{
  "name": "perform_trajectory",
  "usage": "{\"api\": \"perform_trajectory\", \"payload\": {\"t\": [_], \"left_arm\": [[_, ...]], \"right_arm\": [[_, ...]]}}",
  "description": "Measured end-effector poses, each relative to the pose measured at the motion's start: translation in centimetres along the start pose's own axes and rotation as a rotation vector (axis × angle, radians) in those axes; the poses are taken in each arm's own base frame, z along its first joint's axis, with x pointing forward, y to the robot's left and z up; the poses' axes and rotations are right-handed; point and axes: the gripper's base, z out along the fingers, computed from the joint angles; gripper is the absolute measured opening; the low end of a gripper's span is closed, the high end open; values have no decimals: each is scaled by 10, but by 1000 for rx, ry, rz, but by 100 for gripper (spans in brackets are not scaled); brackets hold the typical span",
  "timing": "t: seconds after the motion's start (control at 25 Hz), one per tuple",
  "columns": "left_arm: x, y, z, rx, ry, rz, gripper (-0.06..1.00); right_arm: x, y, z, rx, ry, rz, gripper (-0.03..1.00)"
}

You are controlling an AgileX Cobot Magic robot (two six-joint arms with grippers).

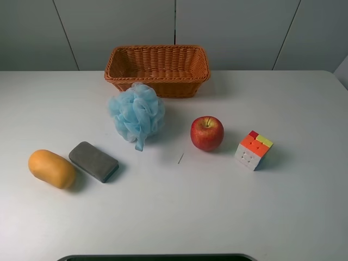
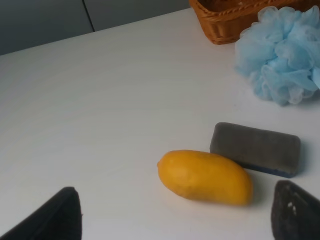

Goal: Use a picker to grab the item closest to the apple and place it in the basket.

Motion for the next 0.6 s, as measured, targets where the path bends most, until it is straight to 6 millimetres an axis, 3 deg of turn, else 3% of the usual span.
{"api": "perform_trajectory", "payload": {"t": [0.2, 0.32, 0.6], "left_arm": [[0, 0, 0, 0, 0, 0, 73], [0, 0, 0, 0, 0, 0, 73], [0, 0, 0, 0, 0, 0, 73]], "right_arm": [[-13, 2, -14, -4, 4, -12, 70], [-31, 1, -10, -9, 82, -39, 70], [-81, -6, 39, -59, 333, -155, 70]]}}
